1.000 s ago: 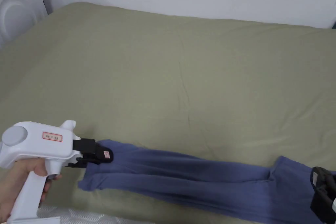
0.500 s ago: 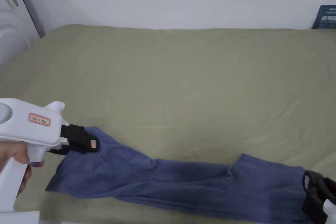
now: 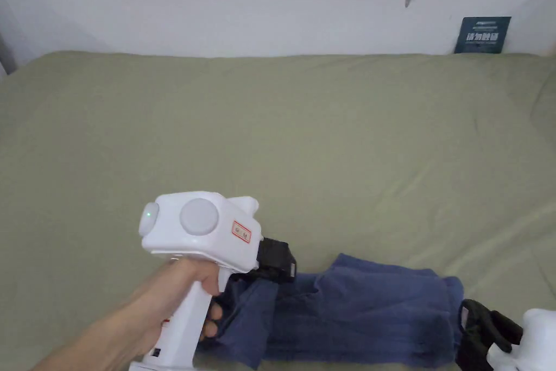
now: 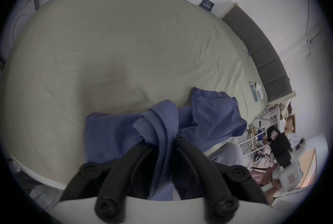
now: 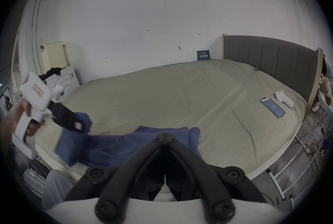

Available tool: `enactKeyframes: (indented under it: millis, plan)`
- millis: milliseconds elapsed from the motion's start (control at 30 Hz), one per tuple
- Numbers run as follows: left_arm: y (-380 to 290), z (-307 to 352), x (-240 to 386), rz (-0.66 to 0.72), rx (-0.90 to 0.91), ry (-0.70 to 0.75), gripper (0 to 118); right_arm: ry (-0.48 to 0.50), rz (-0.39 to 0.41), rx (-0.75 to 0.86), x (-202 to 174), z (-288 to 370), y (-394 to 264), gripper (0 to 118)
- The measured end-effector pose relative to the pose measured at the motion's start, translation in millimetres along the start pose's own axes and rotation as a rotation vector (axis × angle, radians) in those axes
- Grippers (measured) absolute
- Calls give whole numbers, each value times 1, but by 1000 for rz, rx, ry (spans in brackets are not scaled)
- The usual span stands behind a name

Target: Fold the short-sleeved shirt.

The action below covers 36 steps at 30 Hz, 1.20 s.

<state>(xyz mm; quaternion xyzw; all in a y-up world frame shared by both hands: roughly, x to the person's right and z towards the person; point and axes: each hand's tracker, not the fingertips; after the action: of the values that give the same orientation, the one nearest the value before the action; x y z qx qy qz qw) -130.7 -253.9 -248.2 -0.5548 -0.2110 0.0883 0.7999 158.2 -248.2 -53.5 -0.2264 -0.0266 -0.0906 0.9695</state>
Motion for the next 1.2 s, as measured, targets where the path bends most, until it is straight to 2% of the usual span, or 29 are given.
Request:
enactKeyframes:
  millis: [33,67,233,300,333,367,400,433,500,567,667,767,933,1067,1133,1200]
  plan:
    - [1,-14,3,6,-44,-10,69,-3,-6,-7,3,1,-1,2]
    - [-1,-15,8,13,-77,-20,116,-7,-11,-13,6,1,-1,2]
    - [-5,6,6,28,-47,-71,115,-23,-29,-32,14,-2,-4,2]
    - [-9,28,-8,46,16,-67,112,-15,-48,-43,15,-5,-5,2]
    - [-14,38,-21,71,57,-62,102,-9,-56,-47,14,-7,-6,2]
    - [-18,47,-33,103,89,-53,69,-1,-57,-51,13,-9,-7,2]
    - [-21,50,-43,130,90,-24,28,5,-54,-55,11,-11,-8,2]
    - [-26,50,-54,143,98,16,0,10,-43,-60,8,-12,-9,2]
    - [-30,42,-76,163,76,27,0,22,-32,-66,5,-14,-10,2]
    - [-33,32,-86,243,53,-52,0,28,-28,-78,2,-18,-11,2]
    - [-35,13,-73,231,54,-180,0,27,-27,-91,0,-20,-14,2]
    - [-34,-20,-47,257,-19,-304,0,23,-28,-102,2,-19,-15,2]
    - [-39,-79,-19,222,-45,-284,0,4,-23,-114,7,-17,-14,2]
    - [-34,-57,-28,207,-23,-293,0,-5,-20,-119,8,-16,-14,2]
    - [-33,-26,-34,150,3,-237,0,-1,-17,-121,6,-18,-13,2]
    - [-35,12,-50,135,77,-239,0,2,-23,-124,2,-21,-13,2]
